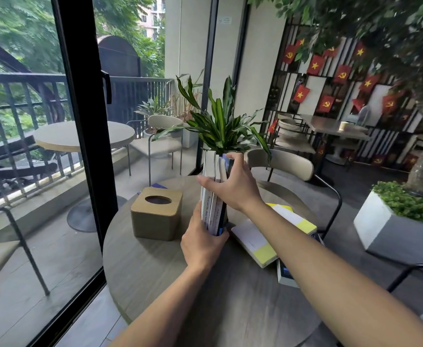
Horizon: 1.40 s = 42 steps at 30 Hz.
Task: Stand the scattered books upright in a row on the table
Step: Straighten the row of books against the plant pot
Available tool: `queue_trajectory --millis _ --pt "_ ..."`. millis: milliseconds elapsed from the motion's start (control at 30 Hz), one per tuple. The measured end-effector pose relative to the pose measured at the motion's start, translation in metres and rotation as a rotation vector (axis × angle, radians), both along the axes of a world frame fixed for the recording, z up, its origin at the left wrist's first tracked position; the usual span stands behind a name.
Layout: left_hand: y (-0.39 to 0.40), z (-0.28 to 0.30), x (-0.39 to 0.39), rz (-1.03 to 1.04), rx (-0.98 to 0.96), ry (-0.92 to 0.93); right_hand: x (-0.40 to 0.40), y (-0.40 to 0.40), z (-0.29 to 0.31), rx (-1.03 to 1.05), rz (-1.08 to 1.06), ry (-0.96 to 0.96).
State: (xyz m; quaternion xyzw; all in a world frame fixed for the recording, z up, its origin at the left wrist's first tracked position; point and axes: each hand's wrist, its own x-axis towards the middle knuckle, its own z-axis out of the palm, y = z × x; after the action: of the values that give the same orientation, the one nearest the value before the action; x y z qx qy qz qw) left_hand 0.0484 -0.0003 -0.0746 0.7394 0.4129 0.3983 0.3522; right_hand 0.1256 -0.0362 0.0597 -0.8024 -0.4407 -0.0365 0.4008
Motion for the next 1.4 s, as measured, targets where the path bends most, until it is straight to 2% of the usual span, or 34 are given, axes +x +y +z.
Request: queue_trajectory --millis 300,667,800,867,933,1033,1133,1267,1400 --pt "0.002 -0.002 -0.001 0.023 -0.004 -0.018 -0.02 0.001 -0.031 0.085 -0.072 -0.296" --pt "0.002 -0.004 0.001 0.006 0.043 -0.019 -0.016 -0.009 -0.035 0.173 -0.107 -0.348" --pt "0.003 -0.006 0.001 0.033 0.026 -0.031 0.0 -0.021 -0.038 0.209 -0.043 -0.27" --pt "0.004 -0.008 0.002 0.039 0.028 -0.026 0.019 -0.034 -0.044 0.198 -0.095 -0.167" --pt "0.005 -0.009 0.003 0.045 0.036 -0.024 0.044 -0.05 -0.053 0.076 -0.208 -0.112" --pt "0.005 -0.01 0.004 0.052 0.038 -0.023 0.078 -0.076 -0.071 -0.294 -0.42 -0.166" --pt "0.006 -0.013 0.004 0.048 0.04 -0.029 0.095 -0.095 -0.091 -0.569 -0.527 -0.071" --pt "0.007 -0.013 0.006 0.052 0.055 -0.023 0.096 -0.103 -0.097 -0.628 -0.642 0.068" --pt "0.006 -0.013 0.006 0.053 0.034 -0.034 0.095 -0.097 -0.09 -0.607 -0.707 -0.044"
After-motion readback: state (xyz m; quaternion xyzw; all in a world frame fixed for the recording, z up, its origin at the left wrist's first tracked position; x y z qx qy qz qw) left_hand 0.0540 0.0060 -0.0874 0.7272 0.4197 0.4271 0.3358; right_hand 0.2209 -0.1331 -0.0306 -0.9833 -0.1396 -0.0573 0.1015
